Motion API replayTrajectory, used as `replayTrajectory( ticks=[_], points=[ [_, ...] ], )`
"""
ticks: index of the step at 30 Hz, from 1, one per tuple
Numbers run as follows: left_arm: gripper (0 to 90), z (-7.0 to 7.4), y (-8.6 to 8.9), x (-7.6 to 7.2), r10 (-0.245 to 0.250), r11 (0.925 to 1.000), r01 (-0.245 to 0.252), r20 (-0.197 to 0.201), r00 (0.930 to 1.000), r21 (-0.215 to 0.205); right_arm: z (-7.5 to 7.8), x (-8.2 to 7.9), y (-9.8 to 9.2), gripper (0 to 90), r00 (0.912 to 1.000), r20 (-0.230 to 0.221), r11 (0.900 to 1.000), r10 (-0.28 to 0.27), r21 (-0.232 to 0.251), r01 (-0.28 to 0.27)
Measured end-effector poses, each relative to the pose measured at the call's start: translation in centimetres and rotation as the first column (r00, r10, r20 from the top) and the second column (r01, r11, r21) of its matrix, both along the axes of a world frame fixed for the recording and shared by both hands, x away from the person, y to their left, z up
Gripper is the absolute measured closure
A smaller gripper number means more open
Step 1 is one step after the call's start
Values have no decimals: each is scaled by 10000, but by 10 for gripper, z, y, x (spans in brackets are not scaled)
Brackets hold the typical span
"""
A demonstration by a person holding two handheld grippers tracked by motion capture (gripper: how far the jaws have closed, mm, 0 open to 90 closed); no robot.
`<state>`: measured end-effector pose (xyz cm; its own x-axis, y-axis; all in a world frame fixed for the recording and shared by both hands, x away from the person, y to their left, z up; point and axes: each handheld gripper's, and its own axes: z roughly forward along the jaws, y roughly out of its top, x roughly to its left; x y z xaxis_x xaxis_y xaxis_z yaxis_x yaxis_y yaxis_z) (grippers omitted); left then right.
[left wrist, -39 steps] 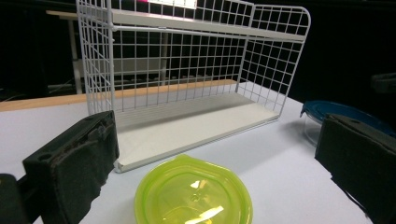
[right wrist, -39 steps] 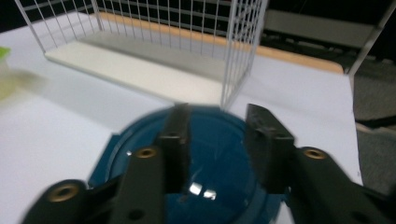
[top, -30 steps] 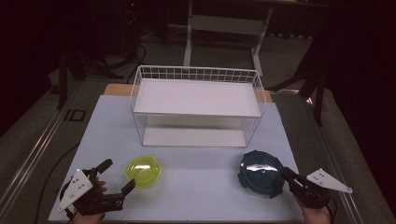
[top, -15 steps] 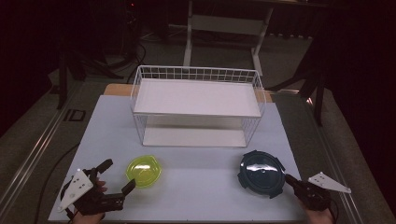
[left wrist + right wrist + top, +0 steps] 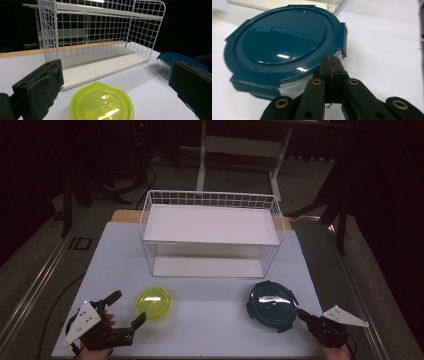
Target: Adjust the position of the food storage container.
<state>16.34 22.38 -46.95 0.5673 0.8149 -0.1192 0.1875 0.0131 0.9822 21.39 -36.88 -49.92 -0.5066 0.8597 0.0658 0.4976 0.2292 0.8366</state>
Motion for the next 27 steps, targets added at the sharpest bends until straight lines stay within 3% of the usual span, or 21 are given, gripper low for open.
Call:
replayTrajectory(
  ticks=[9,15,20,23,24,25,27],
  points=[
    [0,0,-1,0,-43,10000,43,-2,10000,32,2,0,18,900,9966,-169,9962,812,337,-806],
    [0,0,-1,0,-73,10000,73,-25,10000,38,3,0,28,900,9925,-217,9924,1207,273,-1201],
    [0,0,-3,0,-98,9999,98,-4,10000,74,3,0,43,900,9819,-317,9822,1865,304,-1855],
    [0,0,-3,0,-98,9999,98,2,10000,96,4,1,47,900,9795,-324,9795,1987,398,-1974],
    [0,0,-2,0,-89,9999,88,14,10000,98,5,4,45,900,9788,-351,9767,2019,809,-1986],
    [0,0,-2,0,-89,9999,88,14,10000,98,5,4,45,900,9788,-351,9767,2019,809,-1986],
    [0,0,-2,0,-84,9999,84,3,10000,71,9,9,38,900,9862,-132,9843,1649,661,-1637]
  ],
)
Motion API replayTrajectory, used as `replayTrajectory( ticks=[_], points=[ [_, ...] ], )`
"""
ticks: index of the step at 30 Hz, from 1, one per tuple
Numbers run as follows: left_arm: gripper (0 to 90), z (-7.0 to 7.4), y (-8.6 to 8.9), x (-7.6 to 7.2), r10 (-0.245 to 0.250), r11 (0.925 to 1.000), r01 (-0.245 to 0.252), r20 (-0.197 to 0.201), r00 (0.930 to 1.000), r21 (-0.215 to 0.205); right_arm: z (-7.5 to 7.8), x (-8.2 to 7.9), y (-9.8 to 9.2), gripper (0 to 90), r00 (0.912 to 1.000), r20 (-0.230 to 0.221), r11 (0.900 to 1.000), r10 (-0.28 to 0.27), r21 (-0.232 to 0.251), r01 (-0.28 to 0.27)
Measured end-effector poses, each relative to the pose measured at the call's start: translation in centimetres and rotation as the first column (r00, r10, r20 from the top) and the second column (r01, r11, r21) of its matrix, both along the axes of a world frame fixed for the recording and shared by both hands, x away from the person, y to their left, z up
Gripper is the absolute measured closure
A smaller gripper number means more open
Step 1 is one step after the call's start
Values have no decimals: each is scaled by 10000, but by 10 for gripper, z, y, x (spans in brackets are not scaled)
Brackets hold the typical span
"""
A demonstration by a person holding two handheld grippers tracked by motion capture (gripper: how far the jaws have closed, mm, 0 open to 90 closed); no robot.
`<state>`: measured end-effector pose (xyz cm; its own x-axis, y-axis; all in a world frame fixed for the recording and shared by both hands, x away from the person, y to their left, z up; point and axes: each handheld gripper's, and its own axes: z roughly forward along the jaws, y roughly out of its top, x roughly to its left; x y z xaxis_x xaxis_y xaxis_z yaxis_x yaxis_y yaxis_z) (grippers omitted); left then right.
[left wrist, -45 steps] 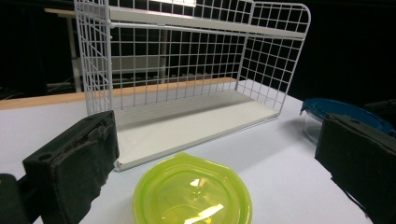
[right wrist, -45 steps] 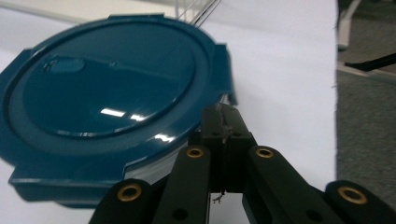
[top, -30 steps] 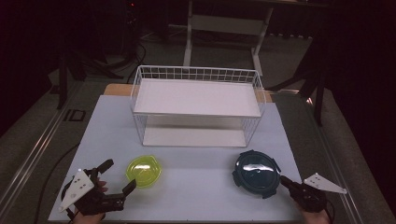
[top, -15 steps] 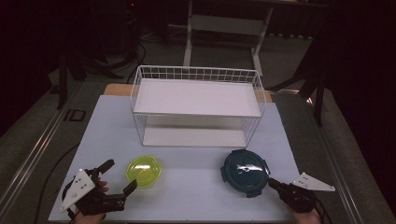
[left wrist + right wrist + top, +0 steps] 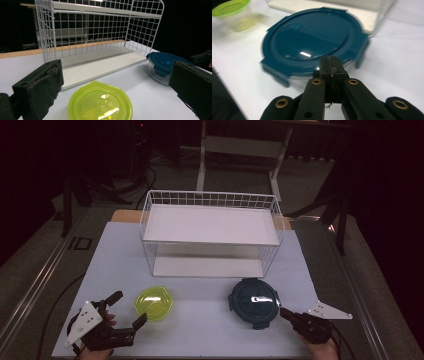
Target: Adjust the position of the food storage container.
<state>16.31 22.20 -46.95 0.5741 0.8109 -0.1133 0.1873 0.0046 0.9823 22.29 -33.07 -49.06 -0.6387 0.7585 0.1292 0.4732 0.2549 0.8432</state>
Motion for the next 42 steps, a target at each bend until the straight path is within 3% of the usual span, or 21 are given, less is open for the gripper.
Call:
replayTrajectory(
  ticks=[5,13,16,21,25,42],
  points=[
    [0,0,1,0,-14,10000,14,8,10000,-2,-2,20,-12,900,9983,19,9976,-584,-376,584],
    [0,-1,0,1,-51,10000,51,-23,10000,25,-13,39,-12,900,9973,-404,9975,-608,-393,592],
    [0,-1,0,1,-72,10000,73,-14,10000,36,-14,39,-8,900,9985,-415,9986,-362,-407,345],
    [0,-1,0,1,-85,10000,85,-43,10000,20,-14,36,-4,900,9980,-391,9978,-490,-469,472],
    [0,-1,-1,0,-124,9999,124,-11,9999,74,-13,33,6,900,9989,-447,9985,-140,-526,116],
    [0,-1,-2,1,-225,9997,226,-45,9997,121,-11,35,33,900,9957,-644,9975,663,-191,-677]
  ],
)
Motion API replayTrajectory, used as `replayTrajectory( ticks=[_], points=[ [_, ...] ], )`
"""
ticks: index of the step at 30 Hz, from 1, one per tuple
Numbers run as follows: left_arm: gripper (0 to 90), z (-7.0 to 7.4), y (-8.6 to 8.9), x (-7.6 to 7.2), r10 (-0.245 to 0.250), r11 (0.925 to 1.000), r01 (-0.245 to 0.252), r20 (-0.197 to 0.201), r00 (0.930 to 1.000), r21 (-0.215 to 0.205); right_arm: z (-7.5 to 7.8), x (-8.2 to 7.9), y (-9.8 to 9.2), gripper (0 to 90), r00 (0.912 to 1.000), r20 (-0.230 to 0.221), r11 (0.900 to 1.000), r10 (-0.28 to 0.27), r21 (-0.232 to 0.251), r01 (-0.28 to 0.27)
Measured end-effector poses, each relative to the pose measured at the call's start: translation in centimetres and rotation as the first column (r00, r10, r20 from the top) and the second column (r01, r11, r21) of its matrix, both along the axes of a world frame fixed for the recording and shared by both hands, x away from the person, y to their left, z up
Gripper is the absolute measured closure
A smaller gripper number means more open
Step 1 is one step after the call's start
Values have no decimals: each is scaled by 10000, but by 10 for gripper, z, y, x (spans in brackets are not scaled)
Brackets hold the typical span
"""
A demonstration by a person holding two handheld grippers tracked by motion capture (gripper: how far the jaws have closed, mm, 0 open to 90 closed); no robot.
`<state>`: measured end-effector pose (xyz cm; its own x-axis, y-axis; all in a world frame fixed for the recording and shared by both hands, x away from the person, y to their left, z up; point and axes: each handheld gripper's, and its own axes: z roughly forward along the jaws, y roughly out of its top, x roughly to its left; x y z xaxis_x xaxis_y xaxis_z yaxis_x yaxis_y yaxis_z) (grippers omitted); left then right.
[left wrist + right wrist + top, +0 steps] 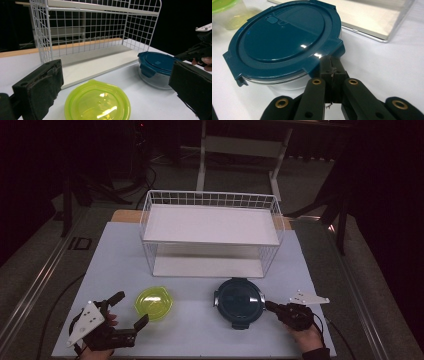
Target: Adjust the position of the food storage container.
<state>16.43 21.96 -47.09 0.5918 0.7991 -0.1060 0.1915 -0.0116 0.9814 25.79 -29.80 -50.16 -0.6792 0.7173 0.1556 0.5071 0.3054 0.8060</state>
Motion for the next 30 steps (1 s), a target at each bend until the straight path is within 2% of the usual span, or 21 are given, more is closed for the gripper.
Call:
replayTrajectory(
  ticks=[9,14,18,20,22,26,28,30],
  points=[
    [0,0,-1,0,-84,10000,84,-19,10000,-16,0,4,15,900,9994,-9,9994,339,-39,-339],
    [0,0,-1,0,-175,9998,175,-17,9998,39,-1,6,16,900,9996,2,9996,274,24,-274],
    [0,0,0,1,-318,9995,318,25,9995,-50,2,4,15,900,9996,181,9996,207,-181,-204],
    [0,-1,-2,1,-363,9993,362,18,9993,62,4,3,12,898,9999,149,10000,81,-51,-80],
    [0,0,-4,0,-546,9984,545,42,9985,134,7,1,9,891,9996,299,9999,-7,-100,10],
    [3,2,-12,-1,-761,9961,747,295,9967,469,16,-5,7,811,9986,531,9999,26,121,-33],
    [2,5,-12,-1,-711,9970,701,333,9969,323,20,-7,7,773,9981,620,9998,65,209,-79],
    [2,7,-11,1,-970,9953,969,186,9951,63,23,-8,8,697,9975,691,9994,143,315,-165]
  ],
)
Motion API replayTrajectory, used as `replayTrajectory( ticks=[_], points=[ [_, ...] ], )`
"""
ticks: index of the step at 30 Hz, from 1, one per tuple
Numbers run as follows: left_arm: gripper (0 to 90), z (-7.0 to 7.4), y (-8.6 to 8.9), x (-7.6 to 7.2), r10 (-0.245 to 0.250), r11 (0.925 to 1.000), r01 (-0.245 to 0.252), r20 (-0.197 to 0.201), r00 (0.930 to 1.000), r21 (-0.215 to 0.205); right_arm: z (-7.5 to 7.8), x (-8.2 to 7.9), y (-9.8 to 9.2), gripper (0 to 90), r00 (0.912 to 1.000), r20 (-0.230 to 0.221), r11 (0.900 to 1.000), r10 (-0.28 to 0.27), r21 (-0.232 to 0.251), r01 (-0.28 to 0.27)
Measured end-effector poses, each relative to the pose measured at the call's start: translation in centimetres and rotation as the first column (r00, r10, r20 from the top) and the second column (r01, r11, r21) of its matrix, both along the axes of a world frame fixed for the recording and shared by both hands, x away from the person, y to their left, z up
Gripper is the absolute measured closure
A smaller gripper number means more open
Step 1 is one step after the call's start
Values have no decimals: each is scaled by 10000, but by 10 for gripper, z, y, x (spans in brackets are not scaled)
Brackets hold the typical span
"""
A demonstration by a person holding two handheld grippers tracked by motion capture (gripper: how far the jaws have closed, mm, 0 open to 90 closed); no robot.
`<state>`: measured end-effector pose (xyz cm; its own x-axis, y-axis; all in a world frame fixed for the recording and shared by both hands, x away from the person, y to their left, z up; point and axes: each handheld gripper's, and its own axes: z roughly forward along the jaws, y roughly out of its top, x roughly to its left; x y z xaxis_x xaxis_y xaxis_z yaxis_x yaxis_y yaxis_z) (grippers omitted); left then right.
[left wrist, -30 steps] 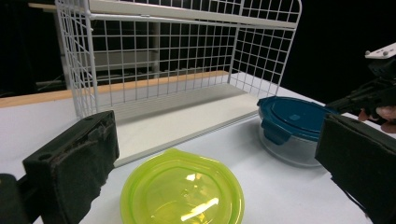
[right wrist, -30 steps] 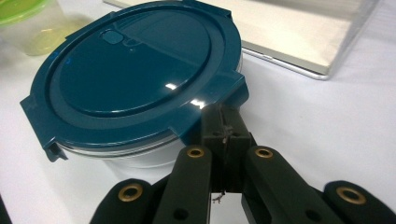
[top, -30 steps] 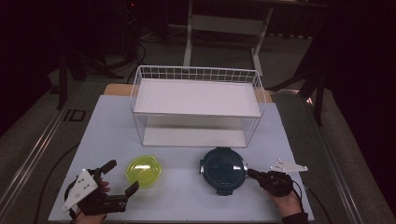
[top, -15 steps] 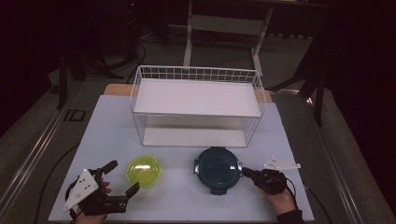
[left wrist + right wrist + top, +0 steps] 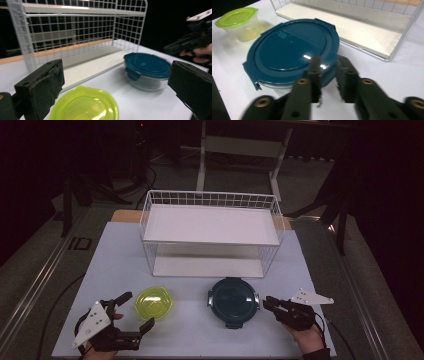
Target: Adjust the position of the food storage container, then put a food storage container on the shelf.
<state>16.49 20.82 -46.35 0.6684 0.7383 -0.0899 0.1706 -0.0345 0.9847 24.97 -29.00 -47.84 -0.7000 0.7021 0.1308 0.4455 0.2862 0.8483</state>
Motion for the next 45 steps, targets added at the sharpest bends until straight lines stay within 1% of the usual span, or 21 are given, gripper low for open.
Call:
replayTrajectory(
  ticks=[3,6,7,10,13,16,18,19,20,24,27,28,30,33,36,37,38,39,42,43,45],
  points=[
    [2,2,-2,2,-529,9980,513,-416,9977,-368,4,-2,3,558,9998,168,10000,69,-45,-68],
    [2,6,-11,6,-887,9955,859,-738,9933,-397,7,-3,5,354,9994,321,9999,108,99,-111],
    [2,7,-14,7,-968,9949,944,-744,9925,-357,9,-4,7,235,9985,515,9998,166,49,-169],
    [2,13,-25,11,-1336,9910,1322,-797,9878,-217,14,-7,9,170,9967,802,9998,118,126,-129],
    [2,20,-37,19,-1605,9869,1613,-816,9836,34,20,-9,9,147,9938,1107,9996,118,240,-146],
    [2,25,-50,28,-1952,9805,1963,-1050,9751,1,25,-12,9,170,9892,1460,9999,-125,135,106],
    [2,26,-59,33,-2185,9751,2215,-1206,9684,119,28,-12,8,179,9897,1430,9995,-63,317,18],
    [2,26,-59,33,-2185,9751,2215,-1206,9684,119,28,-12,8,179,9897,1430,9995,-63,317,18],
    [2,27,-67,38,-2267,9718,2329,-1254,9659,371,30,-14,8,196,9868,1613,9997,-149,197,119],
    [2,29,-76,44,-2349,9689,2432,-1387,9621,459,32,-15,6,212,9846,1748,9995,-104,315,50],
    [2,31,-87,53,-2494,9654,2583,-1654,9542,347,32,-13,4,200,9893,1445,9992,-195,384,141],
    [2,32,-90,56,-2560,9638,2650,-1765,9504,287,31,-12,4,193,9915,1269,9995,-288,176,268],
    [2,32,-94,61,-2572,9633,2669,-1905,9474,272,30,-12,5,196,9907,1250,9983,-538,-143,560],
    [2,30,-102,69,-2608,9616,2730,-2129,9416,295,31,-11,2,212,9897,1290,9980,-624,48,623],
    [2,28,-110,77,-2781,9567,2907,-2473,9282,155,32,-9,0,214,9905,1295,9989,-472,109,462],
    [2,27,-113,80,-2812,9549,2963,-2582,9243,205,33,-9,0,215,9893,1378,9989,-478,82,471],
    [2,26,-117,82,-2749,9557,2927,-2633,9247,303,33,-9,0,214,9885,1436,9989,-473,97,464],
    [2,26,-120,85,-2758,9541,2970,-2728,9217,388,34,-9,0,214,9888,1421,9989,-456,157,438],
    [2,22,-128,93,-2637,9534,2968,-3291,9067,538,35,-8,2,168,9905,1307,9988,-418,293,382],
    [2,22,-128,93,-2637,9534,2968,-3291,9067,538,35,-8,2,168,9905,1307,9988,-418,293,382],
    [1,18,-136,101,-2414,9553,2866,-3682,8978,723,33,-6,7,133,9936,1006,9986,-507,199,489]
  ],
)
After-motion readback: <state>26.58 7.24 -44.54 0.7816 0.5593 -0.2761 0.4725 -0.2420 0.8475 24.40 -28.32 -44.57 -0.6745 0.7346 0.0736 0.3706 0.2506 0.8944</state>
